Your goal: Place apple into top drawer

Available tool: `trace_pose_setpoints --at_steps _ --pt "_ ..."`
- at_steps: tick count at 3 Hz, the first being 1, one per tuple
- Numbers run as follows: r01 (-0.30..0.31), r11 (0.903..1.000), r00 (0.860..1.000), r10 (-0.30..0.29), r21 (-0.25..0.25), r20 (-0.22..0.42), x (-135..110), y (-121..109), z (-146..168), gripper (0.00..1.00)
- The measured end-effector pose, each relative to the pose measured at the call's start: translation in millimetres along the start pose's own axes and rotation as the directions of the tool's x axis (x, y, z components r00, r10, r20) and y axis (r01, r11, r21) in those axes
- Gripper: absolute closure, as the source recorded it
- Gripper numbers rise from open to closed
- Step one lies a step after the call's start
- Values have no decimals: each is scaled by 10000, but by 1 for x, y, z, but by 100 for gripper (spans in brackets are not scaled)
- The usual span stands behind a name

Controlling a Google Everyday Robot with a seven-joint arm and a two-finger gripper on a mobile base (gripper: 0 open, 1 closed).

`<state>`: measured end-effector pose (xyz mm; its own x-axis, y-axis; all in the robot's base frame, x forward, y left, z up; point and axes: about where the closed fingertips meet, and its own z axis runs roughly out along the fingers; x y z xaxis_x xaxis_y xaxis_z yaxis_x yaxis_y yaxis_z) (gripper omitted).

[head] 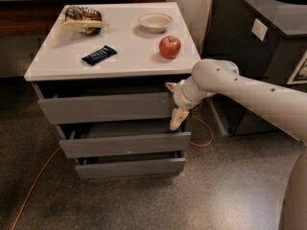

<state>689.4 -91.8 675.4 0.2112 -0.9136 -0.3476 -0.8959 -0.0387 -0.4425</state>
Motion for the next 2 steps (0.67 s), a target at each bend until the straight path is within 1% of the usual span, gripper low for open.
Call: trace_pose_setpoints --at_steps 1,2 --pt "-183 9998 9998 183 39 -71 4 -17 18 2" --pt "-426 9991 9990 425 -52 -126 6 -23 24 25"
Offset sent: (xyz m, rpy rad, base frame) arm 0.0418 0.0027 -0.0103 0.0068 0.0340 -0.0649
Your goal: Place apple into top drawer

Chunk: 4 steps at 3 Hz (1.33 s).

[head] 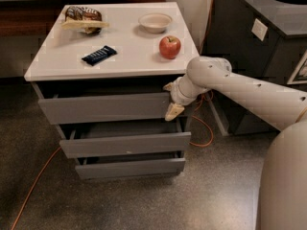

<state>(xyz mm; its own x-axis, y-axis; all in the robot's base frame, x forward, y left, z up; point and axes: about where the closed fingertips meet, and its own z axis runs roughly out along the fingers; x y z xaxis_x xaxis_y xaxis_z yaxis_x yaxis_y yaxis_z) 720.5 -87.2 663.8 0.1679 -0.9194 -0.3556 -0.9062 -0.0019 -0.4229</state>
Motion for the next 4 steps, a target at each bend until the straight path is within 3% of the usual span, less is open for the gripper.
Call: trace_pose_setpoints --at_steps 1,3,4 --pt "-319 9992 9995 318 -249 -48 0 1 -6 54" --pt "-812 9949 9966 817 -601 46 1 26 -31 99" --pt "-925 9935 9956 933 -667 94 0 44 -43 100"
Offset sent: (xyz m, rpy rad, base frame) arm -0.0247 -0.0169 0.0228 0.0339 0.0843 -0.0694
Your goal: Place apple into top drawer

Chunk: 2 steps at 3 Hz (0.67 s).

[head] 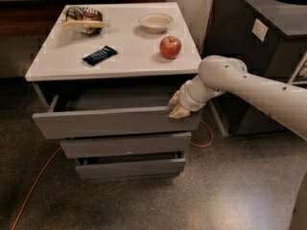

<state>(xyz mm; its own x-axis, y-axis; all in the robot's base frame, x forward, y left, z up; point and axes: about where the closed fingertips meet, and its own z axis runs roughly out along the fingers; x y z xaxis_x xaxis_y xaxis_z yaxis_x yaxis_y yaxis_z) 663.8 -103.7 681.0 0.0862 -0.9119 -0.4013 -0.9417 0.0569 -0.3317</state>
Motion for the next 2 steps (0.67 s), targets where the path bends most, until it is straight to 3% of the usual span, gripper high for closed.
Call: trace_pose_setpoints --at_steps 1,2 --pt "-222 9997 9997 223 -110 105 1 31 -13 100" --pt "-256 9996 9996 258 -119 141 -1 39 -17 100"
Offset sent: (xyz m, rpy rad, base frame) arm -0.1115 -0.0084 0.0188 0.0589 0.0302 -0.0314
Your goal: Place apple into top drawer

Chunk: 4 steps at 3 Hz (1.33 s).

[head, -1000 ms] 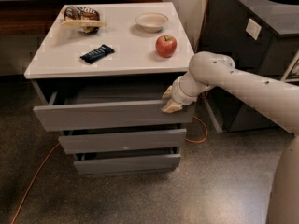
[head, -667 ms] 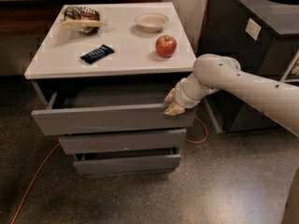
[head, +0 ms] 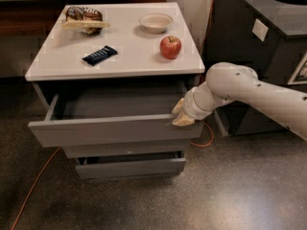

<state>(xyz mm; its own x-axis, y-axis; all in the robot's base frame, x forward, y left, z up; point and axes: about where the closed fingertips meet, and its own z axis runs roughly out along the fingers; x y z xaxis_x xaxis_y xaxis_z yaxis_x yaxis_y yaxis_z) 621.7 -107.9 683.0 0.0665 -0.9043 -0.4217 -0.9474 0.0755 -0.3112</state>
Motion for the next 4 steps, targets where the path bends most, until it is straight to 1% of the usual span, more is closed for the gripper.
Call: trace_pose_setpoints --at_steps 1,3,4 --pt "11 9998 9999 -8 -194 120 -7 31 -11 100" --pt "11 9998 9999 -9 -194 121 -7 30 -11 100" --pt "52 9997 9998 -48 -228 168 -10 39 -13 100"
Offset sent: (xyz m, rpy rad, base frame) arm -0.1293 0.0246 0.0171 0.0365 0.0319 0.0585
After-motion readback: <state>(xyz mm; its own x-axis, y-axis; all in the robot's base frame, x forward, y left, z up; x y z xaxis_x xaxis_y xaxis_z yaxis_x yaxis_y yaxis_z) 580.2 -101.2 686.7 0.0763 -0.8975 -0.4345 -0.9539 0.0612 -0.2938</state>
